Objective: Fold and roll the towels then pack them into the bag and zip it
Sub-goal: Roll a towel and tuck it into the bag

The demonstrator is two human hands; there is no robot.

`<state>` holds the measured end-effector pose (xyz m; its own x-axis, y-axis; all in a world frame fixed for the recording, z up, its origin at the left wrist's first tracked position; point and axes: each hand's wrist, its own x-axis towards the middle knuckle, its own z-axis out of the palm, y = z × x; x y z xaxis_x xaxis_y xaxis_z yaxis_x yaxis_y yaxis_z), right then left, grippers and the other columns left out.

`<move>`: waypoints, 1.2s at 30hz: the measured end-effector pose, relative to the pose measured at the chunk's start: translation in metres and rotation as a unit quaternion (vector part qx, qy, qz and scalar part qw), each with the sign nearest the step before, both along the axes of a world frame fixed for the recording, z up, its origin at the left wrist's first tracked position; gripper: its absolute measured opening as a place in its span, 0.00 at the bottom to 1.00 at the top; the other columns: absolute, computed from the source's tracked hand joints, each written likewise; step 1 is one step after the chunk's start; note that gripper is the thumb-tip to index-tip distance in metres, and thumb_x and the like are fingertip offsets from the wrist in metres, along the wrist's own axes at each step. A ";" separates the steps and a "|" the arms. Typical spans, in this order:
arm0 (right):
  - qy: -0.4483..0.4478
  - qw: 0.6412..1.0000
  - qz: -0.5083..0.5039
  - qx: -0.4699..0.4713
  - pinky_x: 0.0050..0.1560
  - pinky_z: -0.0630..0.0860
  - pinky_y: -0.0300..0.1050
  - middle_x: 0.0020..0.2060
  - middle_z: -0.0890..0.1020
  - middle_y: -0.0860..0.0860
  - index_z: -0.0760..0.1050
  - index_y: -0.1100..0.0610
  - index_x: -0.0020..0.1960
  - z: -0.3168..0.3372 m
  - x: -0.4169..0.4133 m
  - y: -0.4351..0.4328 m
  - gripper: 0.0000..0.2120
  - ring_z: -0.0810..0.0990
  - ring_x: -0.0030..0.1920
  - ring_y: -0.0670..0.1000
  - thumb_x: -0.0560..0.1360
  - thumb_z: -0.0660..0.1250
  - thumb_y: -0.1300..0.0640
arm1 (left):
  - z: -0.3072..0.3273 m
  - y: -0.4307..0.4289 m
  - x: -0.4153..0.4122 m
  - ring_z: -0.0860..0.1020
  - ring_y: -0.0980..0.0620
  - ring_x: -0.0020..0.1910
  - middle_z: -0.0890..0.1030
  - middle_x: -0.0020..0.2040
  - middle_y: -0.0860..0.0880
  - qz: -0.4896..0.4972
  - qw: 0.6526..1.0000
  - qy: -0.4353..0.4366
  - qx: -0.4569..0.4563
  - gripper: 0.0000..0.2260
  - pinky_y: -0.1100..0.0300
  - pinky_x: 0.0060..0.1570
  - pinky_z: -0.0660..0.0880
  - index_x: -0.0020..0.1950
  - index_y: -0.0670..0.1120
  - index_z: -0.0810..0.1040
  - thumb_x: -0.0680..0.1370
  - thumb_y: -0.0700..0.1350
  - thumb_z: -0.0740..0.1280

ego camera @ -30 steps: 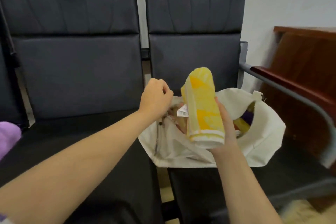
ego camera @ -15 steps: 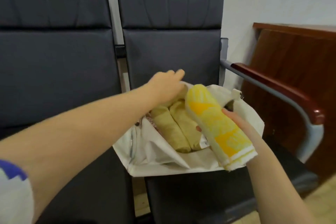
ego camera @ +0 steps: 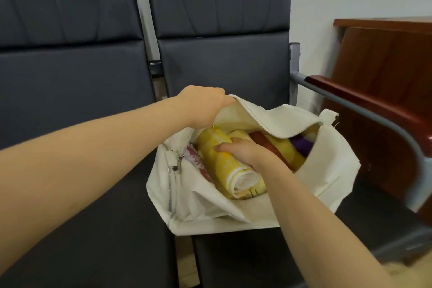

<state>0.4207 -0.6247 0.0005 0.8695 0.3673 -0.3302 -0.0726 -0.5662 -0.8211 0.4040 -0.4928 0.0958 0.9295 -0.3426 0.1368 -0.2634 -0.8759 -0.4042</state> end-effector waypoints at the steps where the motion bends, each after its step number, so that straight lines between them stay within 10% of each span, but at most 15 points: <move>1: -0.027 0.999 0.010 -0.020 0.64 0.69 0.47 0.69 0.72 0.53 0.63 0.56 0.75 -0.001 0.002 0.004 0.36 0.73 0.65 0.55 0.74 0.65 0.39 | 0.000 0.000 0.000 0.73 0.48 0.46 0.71 0.55 0.51 -0.002 1.000 -0.006 -0.004 0.23 0.57 0.29 0.62 0.68 0.53 0.66 0.76 0.35 0.58; 9: -0.313 0.915 0.050 -0.250 0.71 0.59 0.56 0.77 0.53 0.57 0.46 0.57 0.79 -0.021 -0.016 0.042 0.34 0.57 0.75 0.60 0.81 0.50 0.40 | -0.004 -0.003 -0.003 0.72 0.48 0.44 0.69 0.50 0.52 -0.004 1.000 -0.011 -0.014 0.20 0.57 0.29 0.60 0.64 0.51 0.68 0.75 0.36 0.58; 12: -0.296 0.914 0.086 -0.264 0.76 0.45 0.57 0.79 0.44 0.54 0.37 0.55 0.79 -0.043 -0.019 0.048 0.33 0.44 0.78 0.57 0.82 0.45 0.41 | -0.007 -0.004 -0.004 0.74 0.48 0.45 0.71 0.51 0.52 -0.011 1.000 -0.014 -0.011 0.20 0.56 0.29 0.63 0.65 0.52 0.68 0.75 0.37 0.59; 28: -0.295 0.855 0.077 -0.420 0.74 0.40 0.65 0.78 0.40 0.56 0.34 0.52 0.78 -0.057 -0.003 0.042 0.32 0.39 0.77 0.62 0.81 0.48 0.47 | -0.021 -0.005 -0.020 0.71 0.50 0.47 0.71 0.56 0.50 -0.049 0.998 -0.014 0.025 0.23 0.57 0.30 0.62 0.71 0.51 0.63 0.77 0.36 0.58; 36: -0.229 0.896 0.100 -0.366 0.74 0.41 0.64 0.78 0.37 0.52 0.34 0.49 0.78 -0.049 -0.004 0.046 0.33 0.40 0.77 0.60 0.81 0.49 0.45 | -0.019 -0.002 -0.028 0.71 0.48 0.46 0.69 0.55 0.48 -0.017 1.000 -0.011 -0.006 0.27 0.56 0.30 0.64 0.73 0.50 0.59 0.76 0.36 0.61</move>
